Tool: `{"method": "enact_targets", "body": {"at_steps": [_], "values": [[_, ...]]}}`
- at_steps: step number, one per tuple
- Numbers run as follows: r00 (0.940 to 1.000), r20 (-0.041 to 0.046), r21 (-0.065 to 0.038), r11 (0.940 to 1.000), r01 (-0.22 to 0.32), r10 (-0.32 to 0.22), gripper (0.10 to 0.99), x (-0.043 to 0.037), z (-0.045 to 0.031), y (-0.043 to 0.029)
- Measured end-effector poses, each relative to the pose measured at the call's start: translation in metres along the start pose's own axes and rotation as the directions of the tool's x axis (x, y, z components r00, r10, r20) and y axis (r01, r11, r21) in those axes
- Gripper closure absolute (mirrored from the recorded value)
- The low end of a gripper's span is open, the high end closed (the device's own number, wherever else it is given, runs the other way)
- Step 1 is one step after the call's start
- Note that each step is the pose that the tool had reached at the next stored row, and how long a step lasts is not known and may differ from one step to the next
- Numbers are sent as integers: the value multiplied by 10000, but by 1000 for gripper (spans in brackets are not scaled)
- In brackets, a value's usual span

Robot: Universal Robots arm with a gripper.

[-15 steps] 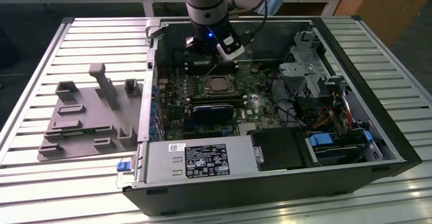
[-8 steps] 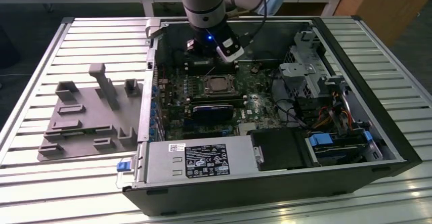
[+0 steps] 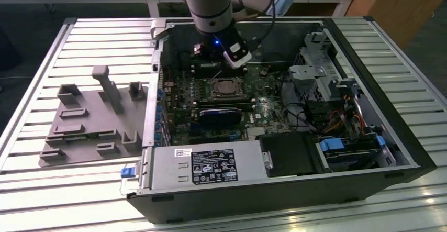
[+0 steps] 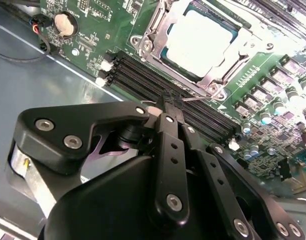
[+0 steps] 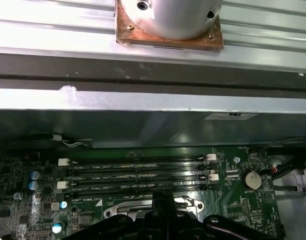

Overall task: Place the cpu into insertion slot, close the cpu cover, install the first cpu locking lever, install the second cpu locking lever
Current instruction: 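Install the first cpu locking lever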

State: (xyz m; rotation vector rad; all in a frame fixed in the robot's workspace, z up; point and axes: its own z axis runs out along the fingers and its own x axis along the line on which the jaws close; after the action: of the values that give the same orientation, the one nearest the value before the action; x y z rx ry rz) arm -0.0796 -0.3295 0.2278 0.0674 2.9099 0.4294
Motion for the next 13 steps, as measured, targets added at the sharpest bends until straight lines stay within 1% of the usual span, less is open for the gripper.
{"method": "enact_targets", "body": {"at_steps": [4,10,13], "values": [[9998,64,41,9998,-203,203,984,2,27,-8],[9981,185,113,9982,-587,585,984,-1,82,-24],[9972,224,135,9974,-710,707,984,-4,102,-30]]}}
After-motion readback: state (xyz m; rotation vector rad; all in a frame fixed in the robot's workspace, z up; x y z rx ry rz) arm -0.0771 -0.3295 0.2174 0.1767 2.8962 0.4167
